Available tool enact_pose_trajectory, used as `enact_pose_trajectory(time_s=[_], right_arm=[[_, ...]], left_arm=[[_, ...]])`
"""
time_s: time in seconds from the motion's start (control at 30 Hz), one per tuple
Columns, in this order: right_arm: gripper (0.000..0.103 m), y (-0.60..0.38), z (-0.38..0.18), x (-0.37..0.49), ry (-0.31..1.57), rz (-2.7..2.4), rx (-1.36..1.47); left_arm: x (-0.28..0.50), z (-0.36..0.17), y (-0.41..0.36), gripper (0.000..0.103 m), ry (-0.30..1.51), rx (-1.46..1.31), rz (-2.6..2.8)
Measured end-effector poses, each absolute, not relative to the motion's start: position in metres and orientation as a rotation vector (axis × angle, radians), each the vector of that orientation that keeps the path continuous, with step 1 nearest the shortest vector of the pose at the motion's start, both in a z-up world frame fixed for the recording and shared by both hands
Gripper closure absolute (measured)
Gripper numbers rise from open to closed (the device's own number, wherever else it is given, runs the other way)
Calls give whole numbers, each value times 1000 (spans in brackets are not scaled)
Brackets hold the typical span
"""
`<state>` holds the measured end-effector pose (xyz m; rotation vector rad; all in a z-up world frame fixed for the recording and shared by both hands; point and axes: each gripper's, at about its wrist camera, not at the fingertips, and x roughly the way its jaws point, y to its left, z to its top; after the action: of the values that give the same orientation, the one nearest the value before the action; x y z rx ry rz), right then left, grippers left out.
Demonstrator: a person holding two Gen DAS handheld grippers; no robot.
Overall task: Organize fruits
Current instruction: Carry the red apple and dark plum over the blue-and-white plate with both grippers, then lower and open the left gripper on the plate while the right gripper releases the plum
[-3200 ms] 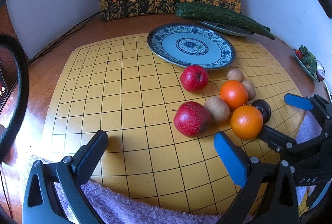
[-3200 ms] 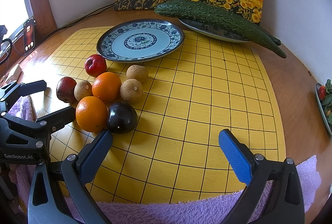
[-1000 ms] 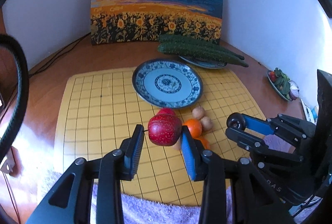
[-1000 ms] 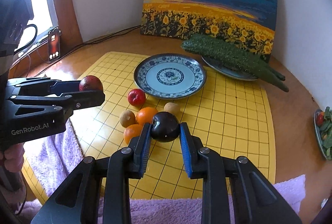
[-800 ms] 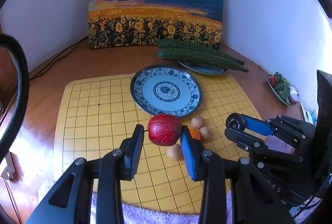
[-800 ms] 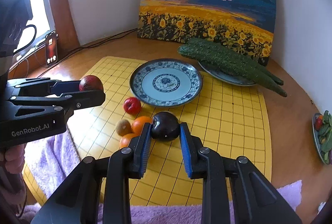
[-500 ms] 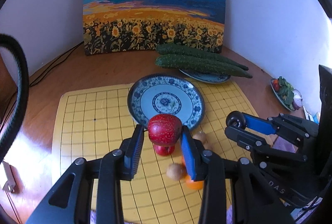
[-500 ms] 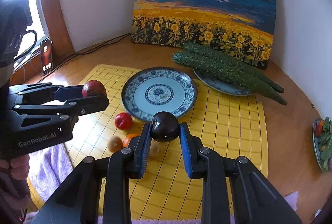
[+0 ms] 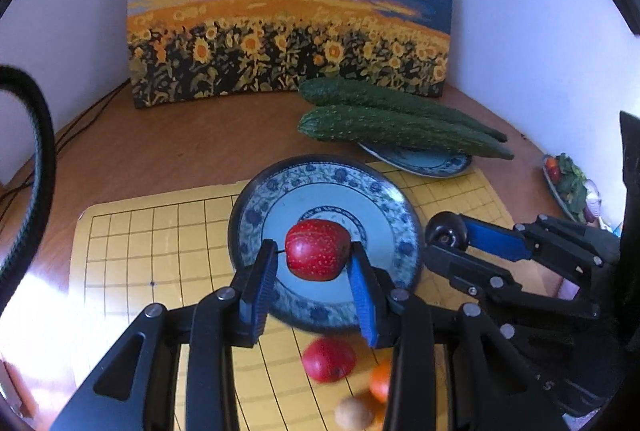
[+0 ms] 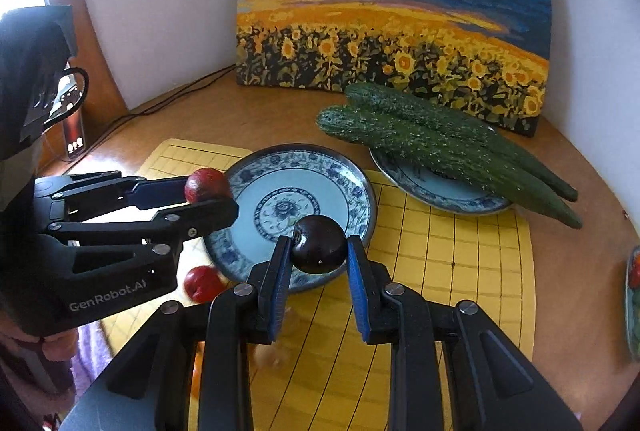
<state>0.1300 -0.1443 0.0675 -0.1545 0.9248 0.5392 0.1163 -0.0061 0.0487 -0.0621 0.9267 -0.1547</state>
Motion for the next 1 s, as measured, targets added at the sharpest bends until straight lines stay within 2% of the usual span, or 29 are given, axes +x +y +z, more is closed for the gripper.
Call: enact_pose_trajectory(time_s=[0.23,1.0], right_arm=[[75,-136,50,154,953,556,-158],[75,-119,30,180,931,565,-189]], left_arm=[[137,29,1,66,947,-81,-129],[163,16,3,66,938,-76,-142]])
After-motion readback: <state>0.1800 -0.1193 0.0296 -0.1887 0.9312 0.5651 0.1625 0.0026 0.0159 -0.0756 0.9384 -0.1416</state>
